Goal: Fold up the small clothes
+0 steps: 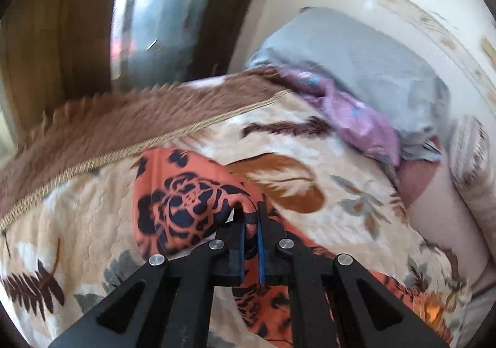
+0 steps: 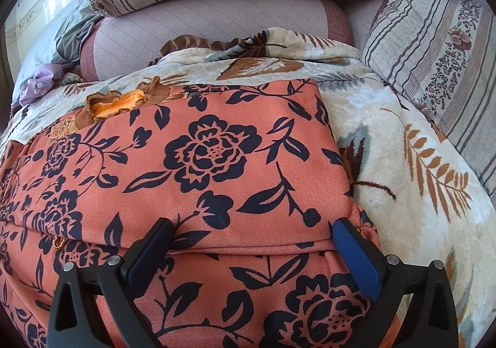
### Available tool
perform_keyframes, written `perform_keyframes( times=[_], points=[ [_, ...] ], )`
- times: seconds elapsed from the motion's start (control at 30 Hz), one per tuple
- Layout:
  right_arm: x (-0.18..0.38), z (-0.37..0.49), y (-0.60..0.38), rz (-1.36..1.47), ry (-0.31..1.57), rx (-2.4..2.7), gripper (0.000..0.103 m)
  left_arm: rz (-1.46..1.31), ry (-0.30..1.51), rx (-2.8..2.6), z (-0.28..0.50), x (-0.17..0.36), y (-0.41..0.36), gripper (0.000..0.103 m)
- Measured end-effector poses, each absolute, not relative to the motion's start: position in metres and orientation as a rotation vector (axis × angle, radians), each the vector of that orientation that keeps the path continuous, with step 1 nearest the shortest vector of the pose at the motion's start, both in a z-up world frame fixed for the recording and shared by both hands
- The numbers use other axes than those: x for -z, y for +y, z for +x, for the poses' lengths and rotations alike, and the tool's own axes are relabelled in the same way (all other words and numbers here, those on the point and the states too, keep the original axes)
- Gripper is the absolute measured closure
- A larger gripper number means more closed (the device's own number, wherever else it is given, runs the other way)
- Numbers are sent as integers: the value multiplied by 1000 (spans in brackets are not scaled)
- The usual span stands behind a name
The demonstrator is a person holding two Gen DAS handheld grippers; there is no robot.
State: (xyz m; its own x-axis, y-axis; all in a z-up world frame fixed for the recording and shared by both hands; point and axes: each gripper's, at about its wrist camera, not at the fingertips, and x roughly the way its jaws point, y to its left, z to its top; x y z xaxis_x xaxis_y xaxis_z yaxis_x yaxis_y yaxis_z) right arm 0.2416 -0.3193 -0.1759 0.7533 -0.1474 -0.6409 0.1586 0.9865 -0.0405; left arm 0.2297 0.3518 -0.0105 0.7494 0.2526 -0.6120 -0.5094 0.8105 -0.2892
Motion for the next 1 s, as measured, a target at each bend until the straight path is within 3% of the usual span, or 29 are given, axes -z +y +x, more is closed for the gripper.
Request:
perform_keyframes(
  times=[0.17,0.33,0.37,0.4,0.47,0.67,0.77,1.0],
  points=[
    [176,242,-319,20,700,166,1,-141,447,-92,218,-63,180,97],
    [176,241,-320,32,698,160,1,-15,491,176,220,-57,19,96],
    [176,241,-320,32,698,160,1,5,563,263,226,-42,-10,89],
    [176,241,-321,38,697,158,1,31,649,337,232,-24,-36,71],
    [175,239,-325,64,689,140,1,80,771,378,234,10,-62,46],
    [176,237,-330,101,676,119,0,-41,748,206,204,46,5,45],
    [175,237,-330,106,676,115,0,-146,643,-10,189,46,68,33],
    [159,239,-346,222,755,24,3,-286,637,-226,189,83,155,33]
  ],
)
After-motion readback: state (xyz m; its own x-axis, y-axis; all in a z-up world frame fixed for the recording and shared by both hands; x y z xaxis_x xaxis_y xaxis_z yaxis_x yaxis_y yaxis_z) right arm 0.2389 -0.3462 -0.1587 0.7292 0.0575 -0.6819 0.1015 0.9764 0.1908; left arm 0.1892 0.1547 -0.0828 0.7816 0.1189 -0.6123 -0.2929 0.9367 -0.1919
